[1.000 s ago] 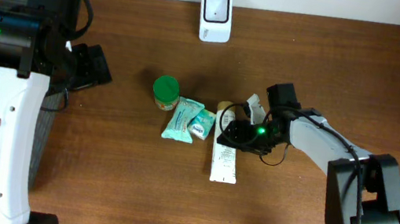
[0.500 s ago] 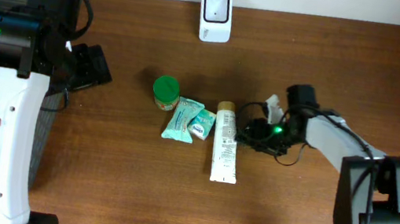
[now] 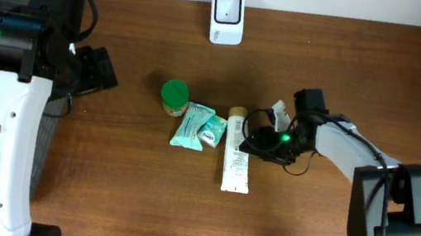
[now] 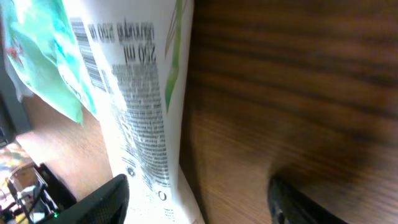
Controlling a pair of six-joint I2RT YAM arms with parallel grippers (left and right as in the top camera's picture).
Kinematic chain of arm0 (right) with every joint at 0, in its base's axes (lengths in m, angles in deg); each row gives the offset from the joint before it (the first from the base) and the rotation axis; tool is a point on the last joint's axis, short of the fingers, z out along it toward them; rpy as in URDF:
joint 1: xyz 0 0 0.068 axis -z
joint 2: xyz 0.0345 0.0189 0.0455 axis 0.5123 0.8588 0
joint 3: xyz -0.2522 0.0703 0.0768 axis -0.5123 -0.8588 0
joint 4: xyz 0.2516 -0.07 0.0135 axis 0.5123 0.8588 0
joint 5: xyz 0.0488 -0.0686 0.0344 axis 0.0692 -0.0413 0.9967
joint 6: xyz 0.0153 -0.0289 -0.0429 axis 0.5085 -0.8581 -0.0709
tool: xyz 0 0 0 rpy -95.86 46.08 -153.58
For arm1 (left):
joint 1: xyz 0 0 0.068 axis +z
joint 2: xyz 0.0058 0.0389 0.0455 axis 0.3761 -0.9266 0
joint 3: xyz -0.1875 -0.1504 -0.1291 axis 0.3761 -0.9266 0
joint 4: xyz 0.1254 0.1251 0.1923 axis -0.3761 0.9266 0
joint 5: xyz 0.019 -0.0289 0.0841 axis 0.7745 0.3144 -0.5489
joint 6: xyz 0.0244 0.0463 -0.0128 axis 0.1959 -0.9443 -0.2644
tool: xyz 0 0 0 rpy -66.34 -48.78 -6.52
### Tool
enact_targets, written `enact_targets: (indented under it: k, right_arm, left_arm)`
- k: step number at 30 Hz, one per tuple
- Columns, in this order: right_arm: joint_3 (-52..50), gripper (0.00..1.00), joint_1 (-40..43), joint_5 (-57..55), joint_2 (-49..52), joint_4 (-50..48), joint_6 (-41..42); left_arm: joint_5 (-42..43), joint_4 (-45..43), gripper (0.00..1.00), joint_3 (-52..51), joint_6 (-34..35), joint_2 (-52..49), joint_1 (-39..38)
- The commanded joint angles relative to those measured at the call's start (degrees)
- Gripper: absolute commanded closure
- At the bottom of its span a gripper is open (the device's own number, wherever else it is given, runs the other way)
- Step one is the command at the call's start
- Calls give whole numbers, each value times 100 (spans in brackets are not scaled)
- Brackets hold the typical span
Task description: Scan the item barcode
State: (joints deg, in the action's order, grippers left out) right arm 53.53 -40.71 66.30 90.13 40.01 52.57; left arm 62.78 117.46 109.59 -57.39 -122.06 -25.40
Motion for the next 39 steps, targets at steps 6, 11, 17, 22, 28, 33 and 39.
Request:
enact_targets:
  k: [6, 11, 17, 22, 28, 33, 39]
  right_arm:
    - [-153, 45, -531, 15, 48, -249, 302]
    - [-116, 96, -693, 61, 24, -483, 343]
    - [627, 96, -693, 564, -787, -330, 229]
    - [1071, 96, -697, 1805, -1685, -382, -334]
    - [1071, 96, -697, 3093, -2129, -723, -527]
    - [1069, 96, -697, 3740, -2129, -887, -520]
    - [1067, 96, -697, 3733, -2129, -861, -501]
  left_arm:
    - [0, 7, 1, 61, 70, 92, 22]
    - [-2, 4, 1, 61, 70, 92, 22]
    - [0, 7, 1, 61, 70, 92, 22]
    - [0, 7, 1, 61, 68, 92, 22]
    - [0, 7, 1, 61, 70, 92, 22]
    - [0, 7, 1, 61, 70, 92, 22]
    - [0, 7, 1, 61, 70, 92, 22]
